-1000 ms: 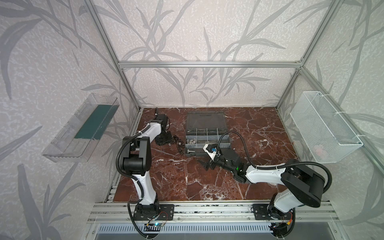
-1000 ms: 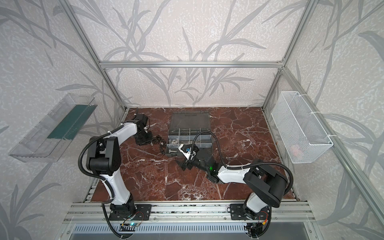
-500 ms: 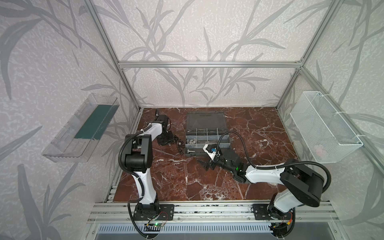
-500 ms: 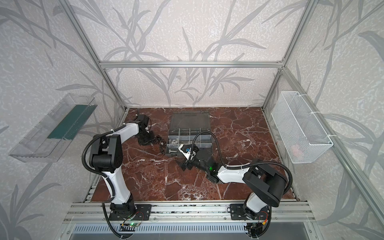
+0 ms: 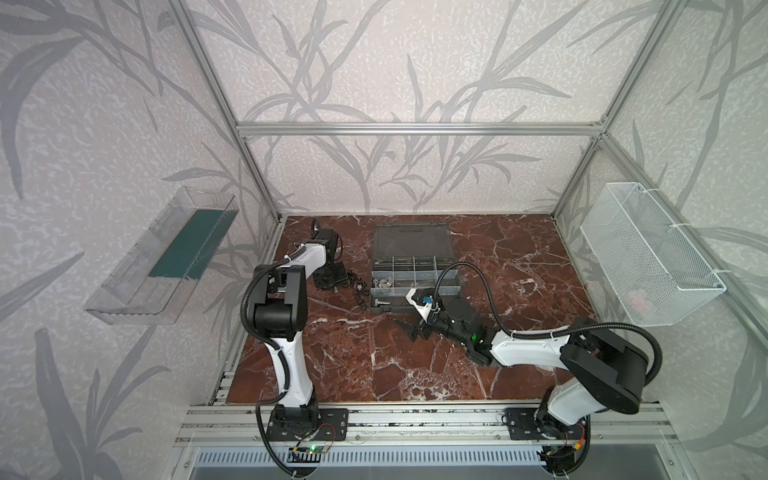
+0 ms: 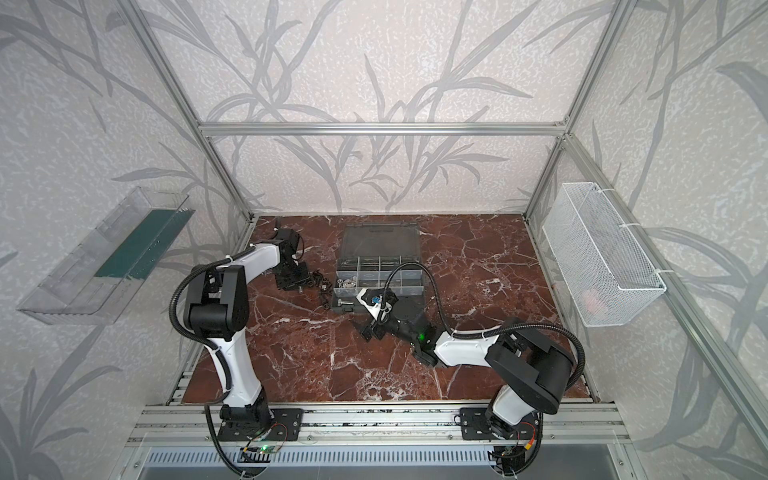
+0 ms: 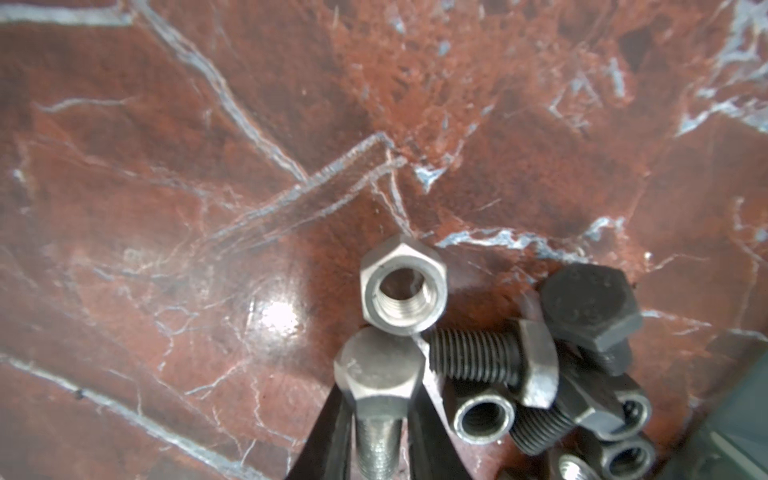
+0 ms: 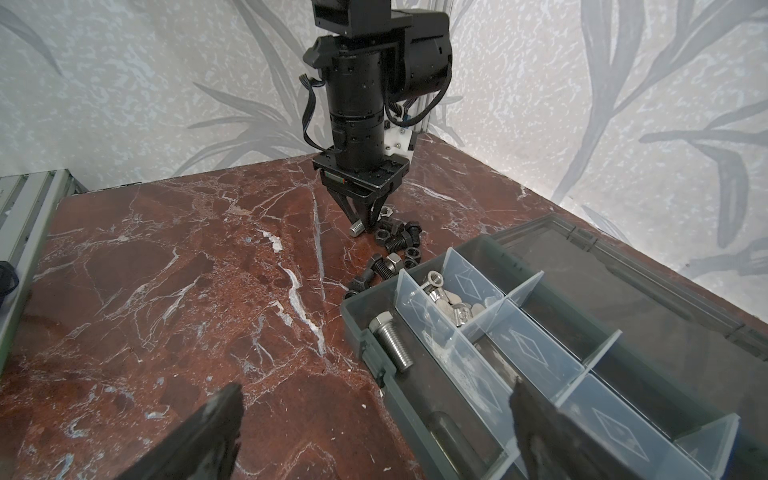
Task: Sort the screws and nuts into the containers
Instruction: 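Close the left gripper on the silver bolt's head and lift it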
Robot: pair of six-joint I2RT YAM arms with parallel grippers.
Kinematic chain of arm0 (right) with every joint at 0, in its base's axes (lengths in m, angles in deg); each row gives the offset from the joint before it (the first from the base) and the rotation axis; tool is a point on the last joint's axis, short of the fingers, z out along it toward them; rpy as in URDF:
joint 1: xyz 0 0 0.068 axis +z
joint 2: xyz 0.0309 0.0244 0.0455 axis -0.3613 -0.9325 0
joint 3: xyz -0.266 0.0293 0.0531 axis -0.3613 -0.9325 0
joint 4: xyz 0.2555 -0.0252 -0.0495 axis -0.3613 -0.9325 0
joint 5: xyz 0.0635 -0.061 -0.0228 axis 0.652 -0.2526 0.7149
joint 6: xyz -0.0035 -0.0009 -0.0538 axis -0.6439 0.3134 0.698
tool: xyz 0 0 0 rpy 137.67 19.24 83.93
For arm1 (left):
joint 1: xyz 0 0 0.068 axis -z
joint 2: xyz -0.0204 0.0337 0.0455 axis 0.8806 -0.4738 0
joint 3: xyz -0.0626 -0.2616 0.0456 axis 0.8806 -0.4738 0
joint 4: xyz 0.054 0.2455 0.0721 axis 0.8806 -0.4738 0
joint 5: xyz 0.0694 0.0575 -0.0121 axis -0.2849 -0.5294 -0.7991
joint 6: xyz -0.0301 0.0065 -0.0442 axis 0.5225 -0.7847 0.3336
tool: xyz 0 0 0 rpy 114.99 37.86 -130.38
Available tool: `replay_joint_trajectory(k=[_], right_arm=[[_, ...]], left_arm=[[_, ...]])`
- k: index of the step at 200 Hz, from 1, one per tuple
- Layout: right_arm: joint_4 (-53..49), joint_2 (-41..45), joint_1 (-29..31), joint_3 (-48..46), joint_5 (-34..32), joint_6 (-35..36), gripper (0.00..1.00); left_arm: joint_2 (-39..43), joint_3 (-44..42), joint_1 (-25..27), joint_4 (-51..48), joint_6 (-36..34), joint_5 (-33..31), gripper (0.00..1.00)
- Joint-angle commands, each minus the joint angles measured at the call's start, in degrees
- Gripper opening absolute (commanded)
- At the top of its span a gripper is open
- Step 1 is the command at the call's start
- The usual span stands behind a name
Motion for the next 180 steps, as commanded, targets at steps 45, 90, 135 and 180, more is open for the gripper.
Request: replay_joint_trajectory(k=[45, 90, 135, 180], right_arm=[[0.8, 0.9, 0.4, 1.4, -0.5, -0.2, 0.99], [1.4, 0.9, 0.3, 1.2, -2.0, -0.5, 0.99], [1.0, 1.0, -0.8, 1.1, -5.5, -1.9, 0.99], [3.5, 1.5, -1.9, -0.5, -7.9, -3.0, 0.99]], left_arm=[[0.5, 0.6, 0.1, -1.9, -0.7, -0.1, 0.07], [6.0, -0.3, 1.4, -0.5, -0.9, 2.3, 0.04], [13.4, -2.1, 5.5, 2.4, -3.1, 6.1, 0.05], [15.1, -2.2, 13.0, 4.2, -6.7, 12.8, 0.05]])
